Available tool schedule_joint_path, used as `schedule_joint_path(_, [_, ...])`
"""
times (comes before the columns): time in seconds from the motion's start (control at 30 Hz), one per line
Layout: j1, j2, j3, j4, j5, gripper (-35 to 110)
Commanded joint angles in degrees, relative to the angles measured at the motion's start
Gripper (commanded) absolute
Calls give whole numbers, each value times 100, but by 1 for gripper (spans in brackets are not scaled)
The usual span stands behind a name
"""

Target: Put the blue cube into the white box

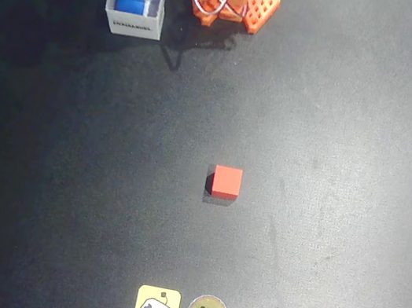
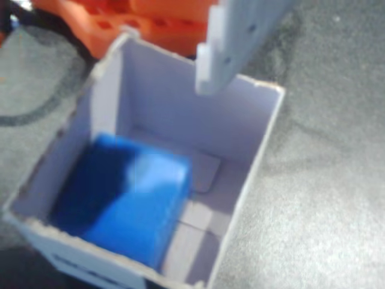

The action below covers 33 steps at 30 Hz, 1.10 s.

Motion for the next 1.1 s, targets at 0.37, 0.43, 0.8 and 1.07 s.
schedule_joint_path(0.37, [-2435,132,-984,-896,-2312,0])
schedule_joint_path(0.43, [-3375,141,-1081,-1125,-2355,0])
schedule_joint_path(0.8, [-6908,2549,404,-1934,-1793,0])
schedule_joint_path(1.07, [-7559,3595,1564,-2215,-1169,0])
